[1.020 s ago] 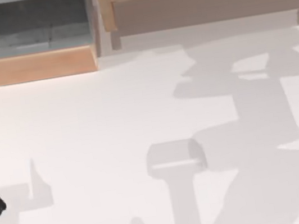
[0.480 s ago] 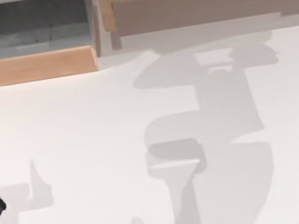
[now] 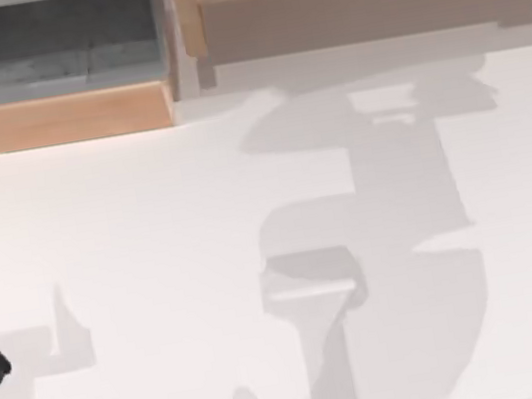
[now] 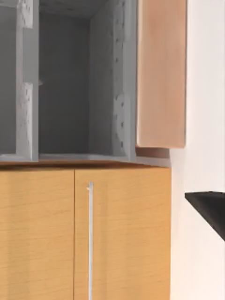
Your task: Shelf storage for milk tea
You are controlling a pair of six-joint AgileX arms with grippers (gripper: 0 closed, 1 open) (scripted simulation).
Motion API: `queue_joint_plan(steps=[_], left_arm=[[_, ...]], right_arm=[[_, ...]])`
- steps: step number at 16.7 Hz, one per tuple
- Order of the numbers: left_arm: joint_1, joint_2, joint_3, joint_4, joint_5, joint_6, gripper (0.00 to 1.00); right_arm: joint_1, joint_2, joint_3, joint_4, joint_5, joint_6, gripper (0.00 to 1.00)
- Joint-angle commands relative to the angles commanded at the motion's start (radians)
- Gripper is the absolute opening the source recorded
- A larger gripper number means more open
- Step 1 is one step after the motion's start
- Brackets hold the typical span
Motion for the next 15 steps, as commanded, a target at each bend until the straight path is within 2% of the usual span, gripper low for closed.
queue_joint_plan(steps=[7,13,15], left_arm=[[0.0,0.0,0.0,0.0,0.0,0.0,1.0],[0.0,0.0,0.0,0.0,0.0,0.0,1.0],[0.0,0.0,0.0,0.0,0.0,0.0,1.0]], right_arm=[[0.018,0.142,0.114,0.05,0.014,-0.002,0.0],[0.02,0.17,0.124,0.054,0.017,-0.002,0.0],[0.02,0.17,0.124,0.054,0.017,-0.002,0.15]])
